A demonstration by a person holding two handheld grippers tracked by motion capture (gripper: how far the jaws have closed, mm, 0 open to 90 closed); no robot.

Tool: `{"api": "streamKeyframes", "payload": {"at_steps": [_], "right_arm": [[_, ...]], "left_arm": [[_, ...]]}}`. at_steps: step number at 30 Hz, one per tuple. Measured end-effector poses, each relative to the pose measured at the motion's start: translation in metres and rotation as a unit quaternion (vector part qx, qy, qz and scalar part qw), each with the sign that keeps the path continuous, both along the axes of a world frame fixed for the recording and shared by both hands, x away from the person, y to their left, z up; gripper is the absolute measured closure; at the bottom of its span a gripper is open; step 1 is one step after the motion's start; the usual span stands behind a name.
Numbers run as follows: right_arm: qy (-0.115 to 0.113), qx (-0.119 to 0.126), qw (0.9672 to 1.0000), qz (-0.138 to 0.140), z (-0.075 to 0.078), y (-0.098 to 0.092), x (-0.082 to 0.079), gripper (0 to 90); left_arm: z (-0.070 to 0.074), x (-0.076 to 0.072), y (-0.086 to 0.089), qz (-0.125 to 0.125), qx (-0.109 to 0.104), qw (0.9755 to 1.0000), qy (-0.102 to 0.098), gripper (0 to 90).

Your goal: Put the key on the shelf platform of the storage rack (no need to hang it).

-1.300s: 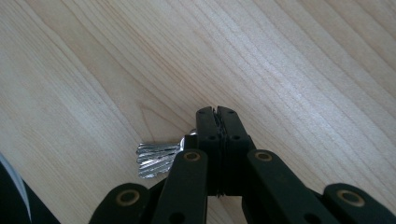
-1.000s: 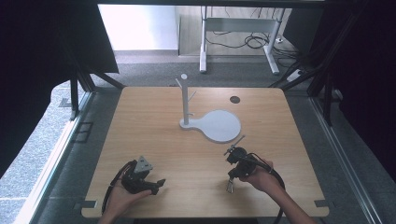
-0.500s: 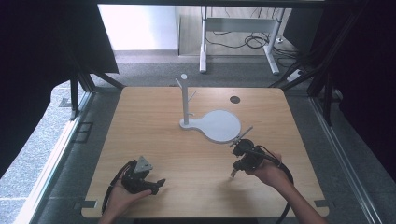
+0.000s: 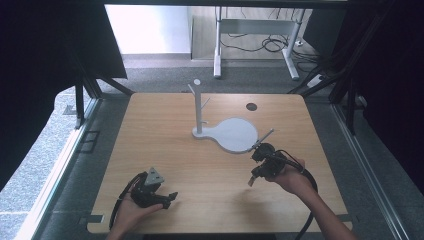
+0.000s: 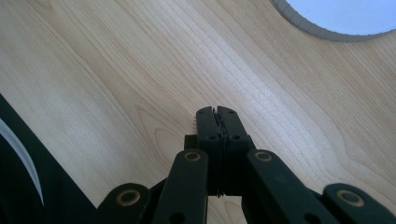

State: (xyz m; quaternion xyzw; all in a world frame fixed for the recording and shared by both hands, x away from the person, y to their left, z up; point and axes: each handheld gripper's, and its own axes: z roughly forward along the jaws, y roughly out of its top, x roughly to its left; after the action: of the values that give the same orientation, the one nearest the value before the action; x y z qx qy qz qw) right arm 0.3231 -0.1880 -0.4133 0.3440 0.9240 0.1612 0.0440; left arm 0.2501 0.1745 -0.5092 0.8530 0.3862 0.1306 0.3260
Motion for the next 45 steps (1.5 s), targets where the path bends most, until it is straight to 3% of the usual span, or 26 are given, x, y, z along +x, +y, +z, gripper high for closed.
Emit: {"api": "streamKeyframes", "payload": {"at_steps": [17, 45], "right_arm": [[-0.006, -0.001, 1.0, 0.001, 0.005, 0.002, 0.008, 89.9], [-0.003, -0.001, 1.0, -0.008, 0.009, 0.013, 0.045, 89.9]], "left_arm": [[0.0, 0.001, 0.0, -0.003, 0.004, 1.0, 0.001, 21.3], [0.0, 0.001, 0.003, 0.002, 0.002, 1.0, 0.0, 21.3]]}}
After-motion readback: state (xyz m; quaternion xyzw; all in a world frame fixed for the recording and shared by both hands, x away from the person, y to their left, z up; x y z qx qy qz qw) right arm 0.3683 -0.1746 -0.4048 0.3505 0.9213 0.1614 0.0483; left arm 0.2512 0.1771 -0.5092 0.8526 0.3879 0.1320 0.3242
